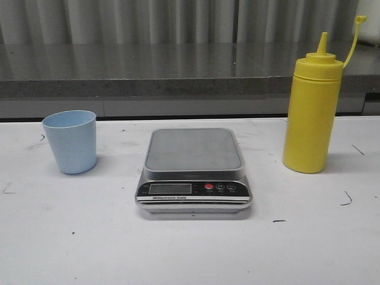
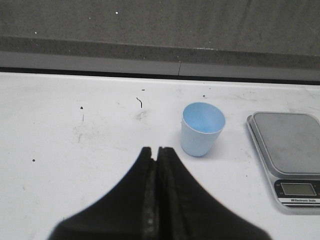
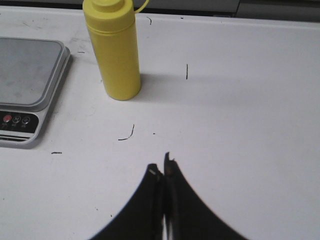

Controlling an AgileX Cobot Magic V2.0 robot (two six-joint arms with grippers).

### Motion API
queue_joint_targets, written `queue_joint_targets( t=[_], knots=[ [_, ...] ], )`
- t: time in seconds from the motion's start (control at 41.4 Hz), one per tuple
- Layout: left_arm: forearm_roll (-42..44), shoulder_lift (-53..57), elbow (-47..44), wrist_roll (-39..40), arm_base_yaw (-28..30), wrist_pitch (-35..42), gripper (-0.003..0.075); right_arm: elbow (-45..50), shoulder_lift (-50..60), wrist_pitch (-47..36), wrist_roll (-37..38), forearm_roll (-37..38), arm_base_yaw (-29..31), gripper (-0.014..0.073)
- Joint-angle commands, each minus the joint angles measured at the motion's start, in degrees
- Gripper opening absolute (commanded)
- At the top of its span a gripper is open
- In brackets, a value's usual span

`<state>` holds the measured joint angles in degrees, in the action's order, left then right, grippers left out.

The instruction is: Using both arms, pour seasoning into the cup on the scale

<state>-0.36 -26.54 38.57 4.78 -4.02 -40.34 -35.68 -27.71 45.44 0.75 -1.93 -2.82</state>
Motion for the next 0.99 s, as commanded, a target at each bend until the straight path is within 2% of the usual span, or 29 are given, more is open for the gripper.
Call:
queue_joint_targets(
  t=[0.0,0.073,0.145,0.193,0.266,0.29,0.363,0.387,0.459,0.677,0.967],
  knots=[
    [-0.6,-1.1,1.8,0.3,-0.4,2.5,-0.0020,-1.2,-1.0,-2.7,-0.7,0.7,0.1,-0.0065],
    [-0.6,-1.1,1.8,0.3,-0.4,2.4,-0.0018,-1.2,-1.0,-2.4,-1.6,0.9,0.1,-0.0040],
    [-0.6,-1.1,1.8,0.3,-0.4,2.4,0.0007,-1.2,-1.0,-2.3,-3.2,0.9,0.1,0.0059],
    [-0.5,-1.1,1.8,0.3,-0.4,2.4,0.0064,-1.2,-1.0,-2.2,-3.6,0.9,0.1,0.0159],
    [-0.5,-1.1,1.8,0.3,-0.4,2.4,0.0196,-1.2,-1.0,-1.7,-3.6,0.9,0.1,0.0321],
    [-0.4,-1.1,1.8,0.3,-0.4,2.4,0.0262,-1.2,-1.0,-1.6,-3.6,0.9,0.1,0.0381],
    [0.0,-1.1,1.8,0.3,-0.4,2.5,0.0428,-1.2,-1.0,-1.7,-3.6,0.9,0.1,0.0488],
    [0.4,-1.1,1.8,0.3,-0.4,2.5,0.0485,-1.2,-1.0,-1.7,-3.6,0.9,0.1,0.0507],
    [0.4,-1.1,2.4,0.3,-0.4,2.0,0.0573,-1.2,-1.0,-1.7,-3.5,0.9,0.1,0.0531],
    [1.3,-6.4,7.2,0.1,-0.4,-2.5,0.0586,-1.2,-1.0,-1.7,-3.5,0.9,0.1,0.0529],
    [0.4,-26.2,15.6,0.1,-2.1,-7.6,0.0586,-1.2,-1.0,-1.8,-3.5,0.9,0.1,0.0529]
  ],
)
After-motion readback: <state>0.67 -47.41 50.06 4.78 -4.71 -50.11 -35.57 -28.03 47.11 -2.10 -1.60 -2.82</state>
